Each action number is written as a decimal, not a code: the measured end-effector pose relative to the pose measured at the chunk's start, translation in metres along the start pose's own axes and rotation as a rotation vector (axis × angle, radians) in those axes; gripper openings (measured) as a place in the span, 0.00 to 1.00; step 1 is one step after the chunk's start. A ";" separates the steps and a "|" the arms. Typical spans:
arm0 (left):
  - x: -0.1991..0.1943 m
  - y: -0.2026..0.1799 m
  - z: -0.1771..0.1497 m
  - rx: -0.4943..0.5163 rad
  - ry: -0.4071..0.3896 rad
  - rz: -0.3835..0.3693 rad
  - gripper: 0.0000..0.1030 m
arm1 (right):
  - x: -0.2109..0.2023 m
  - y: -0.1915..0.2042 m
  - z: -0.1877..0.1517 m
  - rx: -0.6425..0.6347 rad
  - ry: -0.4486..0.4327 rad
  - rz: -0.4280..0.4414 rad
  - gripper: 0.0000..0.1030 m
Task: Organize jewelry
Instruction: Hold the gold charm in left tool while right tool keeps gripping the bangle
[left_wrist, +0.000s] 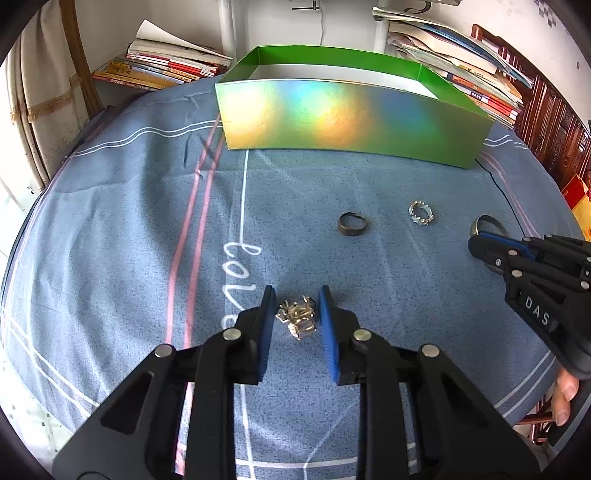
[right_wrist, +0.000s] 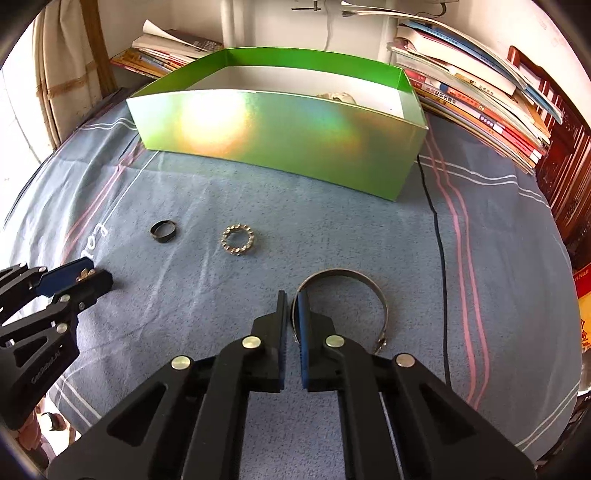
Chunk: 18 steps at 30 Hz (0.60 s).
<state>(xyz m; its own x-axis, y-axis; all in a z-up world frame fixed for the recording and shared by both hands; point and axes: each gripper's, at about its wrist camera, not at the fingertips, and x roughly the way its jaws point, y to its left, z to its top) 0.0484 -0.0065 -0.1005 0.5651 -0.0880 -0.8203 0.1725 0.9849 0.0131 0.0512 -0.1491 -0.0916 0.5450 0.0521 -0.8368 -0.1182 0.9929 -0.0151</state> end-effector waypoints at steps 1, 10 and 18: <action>0.000 0.000 0.000 0.000 -0.001 0.000 0.23 | -0.001 0.000 -0.001 -0.002 0.002 0.006 0.05; 0.009 0.000 0.012 -0.006 -0.016 0.012 0.23 | -0.003 -0.001 -0.006 0.007 0.006 0.029 0.05; 0.010 0.001 0.014 0.001 -0.024 0.034 0.27 | -0.003 -0.001 -0.007 0.011 0.006 0.030 0.05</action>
<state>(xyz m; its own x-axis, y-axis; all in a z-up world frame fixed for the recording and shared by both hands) 0.0652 -0.0088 -0.1007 0.5897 -0.0577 -0.8056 0.1537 0.9872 0.0418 0.0441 -0.1512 -0.0927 0.5366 0.0812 -0.8399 -0.1253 0.9920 0.0159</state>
